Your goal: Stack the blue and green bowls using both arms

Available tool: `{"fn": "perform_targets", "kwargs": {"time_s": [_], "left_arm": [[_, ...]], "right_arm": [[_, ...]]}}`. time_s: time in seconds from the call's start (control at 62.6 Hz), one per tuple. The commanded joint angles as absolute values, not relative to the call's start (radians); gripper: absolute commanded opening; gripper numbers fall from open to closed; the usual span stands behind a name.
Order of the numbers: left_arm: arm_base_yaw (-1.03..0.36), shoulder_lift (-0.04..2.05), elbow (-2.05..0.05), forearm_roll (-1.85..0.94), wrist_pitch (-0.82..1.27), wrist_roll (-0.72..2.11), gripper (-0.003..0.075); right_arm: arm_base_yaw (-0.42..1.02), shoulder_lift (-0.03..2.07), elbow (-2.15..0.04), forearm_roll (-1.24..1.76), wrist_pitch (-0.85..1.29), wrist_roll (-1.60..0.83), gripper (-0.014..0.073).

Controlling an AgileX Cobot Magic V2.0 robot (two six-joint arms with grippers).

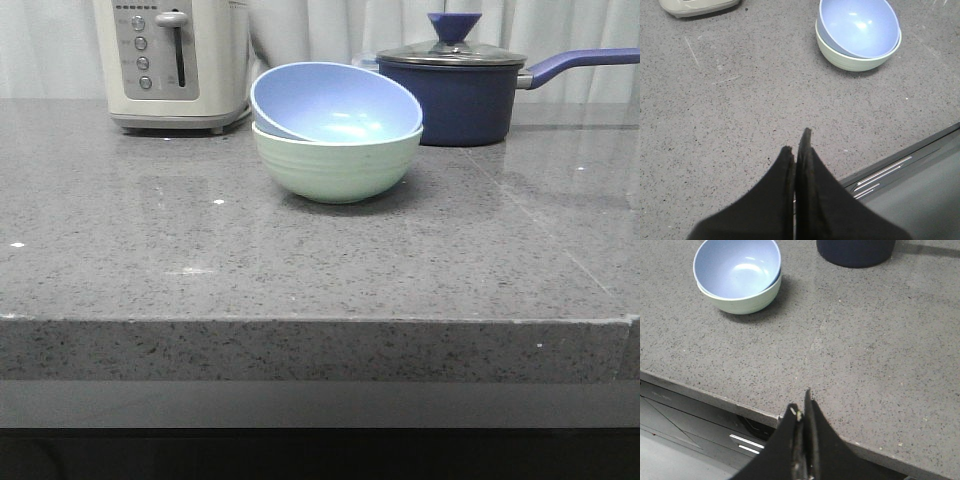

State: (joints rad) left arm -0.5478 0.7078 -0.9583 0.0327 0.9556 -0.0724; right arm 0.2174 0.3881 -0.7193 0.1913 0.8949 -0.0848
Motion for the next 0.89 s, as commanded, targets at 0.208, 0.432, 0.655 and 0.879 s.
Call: {"fn": "perform_targets", "kwargs": {"time_s": [0.208, 0.432, 0.655, 0.879], "left_arm": [[-0.555, 0.699, -0.966, 0.028, 0.869, -0.082, -0.002], [-0.423, 0.55, -0.769, 0.054, 0.663, -0.069, -0.002], [-0.188, 0.3, -0.445, 0.049, 0.285, -0.069, -0.002], [-0.05, 0.068, -0.134, 0.023, 0.024, -0.069, -0.002]], "right_arm": [[0.21, 0.394, -0.74, 0.191, 0.816, -0.083, -0.0054], [0.211, 0.394, -0.74, 0.191, 0.817, -0.083, -0.0054], [0.211, 0.394, -0.74, 0.191, 0.817, -0.083, -0.0054], [0.211, 0.394, -0.74, 0.191, 0.817, -0.083, -0.0054]]}}
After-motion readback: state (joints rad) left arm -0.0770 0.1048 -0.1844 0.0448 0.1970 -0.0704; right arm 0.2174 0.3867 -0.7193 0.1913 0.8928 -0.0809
